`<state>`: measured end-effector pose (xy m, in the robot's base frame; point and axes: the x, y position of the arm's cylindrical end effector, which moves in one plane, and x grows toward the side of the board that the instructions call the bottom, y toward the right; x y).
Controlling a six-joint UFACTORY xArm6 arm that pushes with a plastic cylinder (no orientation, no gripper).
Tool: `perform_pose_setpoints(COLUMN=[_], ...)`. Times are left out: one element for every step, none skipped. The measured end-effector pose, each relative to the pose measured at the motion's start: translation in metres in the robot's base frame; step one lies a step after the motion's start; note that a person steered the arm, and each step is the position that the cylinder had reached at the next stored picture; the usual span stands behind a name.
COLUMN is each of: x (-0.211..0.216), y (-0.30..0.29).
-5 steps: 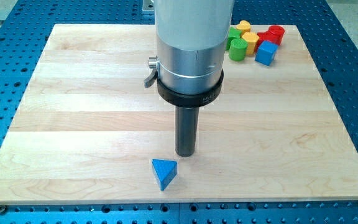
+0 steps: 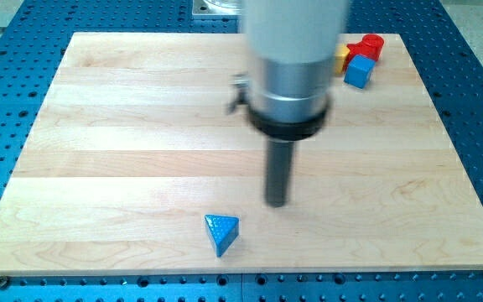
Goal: Separate the blue cube from the group of blocks
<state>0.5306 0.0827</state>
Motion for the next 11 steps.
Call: perform_pose_setpoints(x=[-0.058,-0.155,-0.244,-0.3,-0.312,-0.298,-0.27,-0.238,-0.214,-0.176,-0.145], y=[0.11,0.186,0.235,0.258,0.229,0.181,0.145,0.123,0.093,0.042,0.037])
